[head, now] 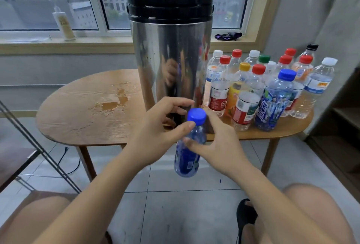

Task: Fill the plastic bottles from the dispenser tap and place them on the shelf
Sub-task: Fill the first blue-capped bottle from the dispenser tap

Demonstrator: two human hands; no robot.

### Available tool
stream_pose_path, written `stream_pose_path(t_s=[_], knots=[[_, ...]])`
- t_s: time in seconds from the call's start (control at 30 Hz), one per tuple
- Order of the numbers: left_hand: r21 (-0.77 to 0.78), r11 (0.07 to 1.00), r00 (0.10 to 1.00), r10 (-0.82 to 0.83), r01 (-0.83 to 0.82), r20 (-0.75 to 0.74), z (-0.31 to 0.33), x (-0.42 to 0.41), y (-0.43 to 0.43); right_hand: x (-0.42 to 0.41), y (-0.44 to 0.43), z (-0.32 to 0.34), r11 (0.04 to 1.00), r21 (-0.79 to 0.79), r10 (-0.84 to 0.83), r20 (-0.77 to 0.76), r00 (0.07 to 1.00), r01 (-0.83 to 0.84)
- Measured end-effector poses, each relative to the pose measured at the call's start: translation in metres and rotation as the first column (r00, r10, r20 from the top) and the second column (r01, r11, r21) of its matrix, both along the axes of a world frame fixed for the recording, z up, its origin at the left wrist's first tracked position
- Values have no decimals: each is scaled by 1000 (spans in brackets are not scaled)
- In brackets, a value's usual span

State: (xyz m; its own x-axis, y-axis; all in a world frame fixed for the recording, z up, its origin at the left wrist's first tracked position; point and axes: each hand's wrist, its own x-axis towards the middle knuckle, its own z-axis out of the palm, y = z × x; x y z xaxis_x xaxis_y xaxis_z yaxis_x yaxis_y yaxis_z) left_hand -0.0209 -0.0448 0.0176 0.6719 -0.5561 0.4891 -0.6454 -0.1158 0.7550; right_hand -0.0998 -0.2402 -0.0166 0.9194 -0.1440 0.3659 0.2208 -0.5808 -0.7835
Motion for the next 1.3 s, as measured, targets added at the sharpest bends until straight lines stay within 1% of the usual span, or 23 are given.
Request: stream_pose_path(t_s=[0.1, 0.17, 0.27, 0.33, 0.4, 0.5, 0.57, 0.63, 0.73, 0.83, 0.97, 1.07, 1.13, 1.2, 1.3], knots=[[61, 996, 996, -60, 64, -67, -17, 2, 5, 2, 5, -26, 996, -57, 62, -56, 996, -65], [156, 980, 988, -105, 122, -111, -27, 8, 13, 3, 4, -42, 994, -79, 69, -99, 993, -77], [361, 922, 990, -134, 140, -42, -41, 18, 25, 3, 1, -61, 989, -116, 71, -160, 985, -90], [418, 902, 994, -99, 106, -40, -53, 23, 30, 4, 2, -70, 980, -180, 51, -172, 984, -82], [399, 915, 997, -46, 68, -65, -64, 27, 31, 5, 3, -77, 973, -220, 33, -174, 984, -72], [368, 928, 996, -28, 55, -79, -76, 29, 28, 3, 7, -81, 971, -234, 3, -184, 983, -47], [375, 926, 997, -12, 40, -78, -80, 30, 27, 1, 11, -82, 967, -255, -30, -187, 982, -19], [386, 922, 997, 17, 12, -70, -82, 28, 26, 2, 15, -82, 959, -282, -60, -158, 986, 13], [360, 932, 996, 64, -35, -68, -86, 24, 23, 7, 20, -90, 929, -364, -104, -69, 992, 72], [336, 937, 989, 129, -98, -71, -90, 22, 20, 12, 22, -99, 884, -442, -140, 54, 989, 150], [323, 931, 976, 204, -168, -79, -95, 19, 16, 17, 25, -103, 861, -452, -159, 193, 968, 232], [319, 918, 953, 282, -235, -109, -96, 20, 10, 19, 25, -102, 848, -457, -167, 250, 954, 269], [347, 895, 935, 335, -279, -112, -99, 24, 8, 20, 26, -98, 834, -485, -165, 236, 958, 263], [375, 875, 930, 360, -307, -80, -102, 31, 9, 21, 28, -95, 839, -494, -160, 178, 971, 228], [368, 892, 952, 302, -264, -48, -101, 33, 17, 23, 27, -95, 877, -445, -154, 99, 983, 183]])
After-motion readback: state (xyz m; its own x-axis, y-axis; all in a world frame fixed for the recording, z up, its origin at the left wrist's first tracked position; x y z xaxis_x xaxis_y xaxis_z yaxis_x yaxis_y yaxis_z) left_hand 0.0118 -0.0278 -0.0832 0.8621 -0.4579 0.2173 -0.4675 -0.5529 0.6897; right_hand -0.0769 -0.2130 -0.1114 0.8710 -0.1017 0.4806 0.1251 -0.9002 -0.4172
